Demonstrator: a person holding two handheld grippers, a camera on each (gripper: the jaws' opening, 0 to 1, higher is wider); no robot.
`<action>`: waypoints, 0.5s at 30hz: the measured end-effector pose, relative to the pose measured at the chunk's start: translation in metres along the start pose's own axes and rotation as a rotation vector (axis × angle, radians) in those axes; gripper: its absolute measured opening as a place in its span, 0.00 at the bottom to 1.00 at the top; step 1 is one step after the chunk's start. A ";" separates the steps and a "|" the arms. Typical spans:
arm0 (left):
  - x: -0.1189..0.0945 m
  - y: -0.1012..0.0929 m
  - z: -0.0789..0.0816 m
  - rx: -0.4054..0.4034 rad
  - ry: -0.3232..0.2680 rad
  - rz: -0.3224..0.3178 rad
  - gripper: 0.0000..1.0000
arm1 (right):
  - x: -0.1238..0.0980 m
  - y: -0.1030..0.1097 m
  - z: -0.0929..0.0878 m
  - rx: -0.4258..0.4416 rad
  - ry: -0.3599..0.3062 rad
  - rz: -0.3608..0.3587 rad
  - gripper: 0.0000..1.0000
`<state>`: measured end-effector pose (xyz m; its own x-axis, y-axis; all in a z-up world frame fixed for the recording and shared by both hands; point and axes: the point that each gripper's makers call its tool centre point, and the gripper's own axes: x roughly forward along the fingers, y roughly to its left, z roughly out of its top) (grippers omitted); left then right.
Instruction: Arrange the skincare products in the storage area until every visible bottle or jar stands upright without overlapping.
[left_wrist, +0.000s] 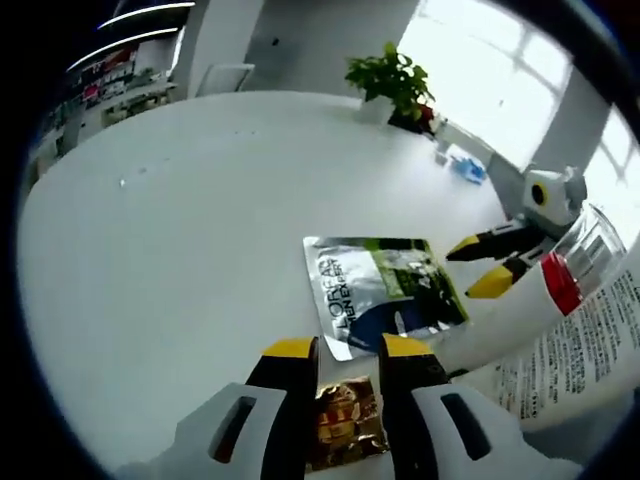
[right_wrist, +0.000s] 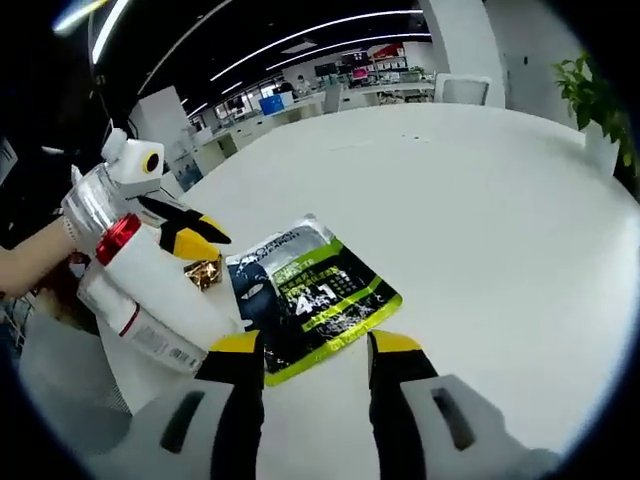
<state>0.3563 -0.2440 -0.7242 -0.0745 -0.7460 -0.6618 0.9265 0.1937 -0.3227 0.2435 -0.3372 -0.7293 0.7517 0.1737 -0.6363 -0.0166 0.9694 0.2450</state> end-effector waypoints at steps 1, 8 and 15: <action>0.001 0.000 0.000 -0.003 0.005 -0.003 0.20 | 0.000 0.000 -0.001 -0.003 0.003 -0.002 0.42; 0.008 -0.005 -0.006 0.022 0.049 -0.022 0.20 | -0.001 0.005 -0.001 0.071 -0.009 0.013 0.36; 0.011 -0.009 -0.011 0.036 0.078 -0.024 0.19 | 0.002 0.003 -0.006 0.100 0.001 0.006 0.35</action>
<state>0.3432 -0.2467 -0.7365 -0.1245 -0.6979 -0.7053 0.9365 0.1522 -0.3159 0.2409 -0.3326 -0.7337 0.7509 0.1796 -0.6355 0.0450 0.9462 0.3206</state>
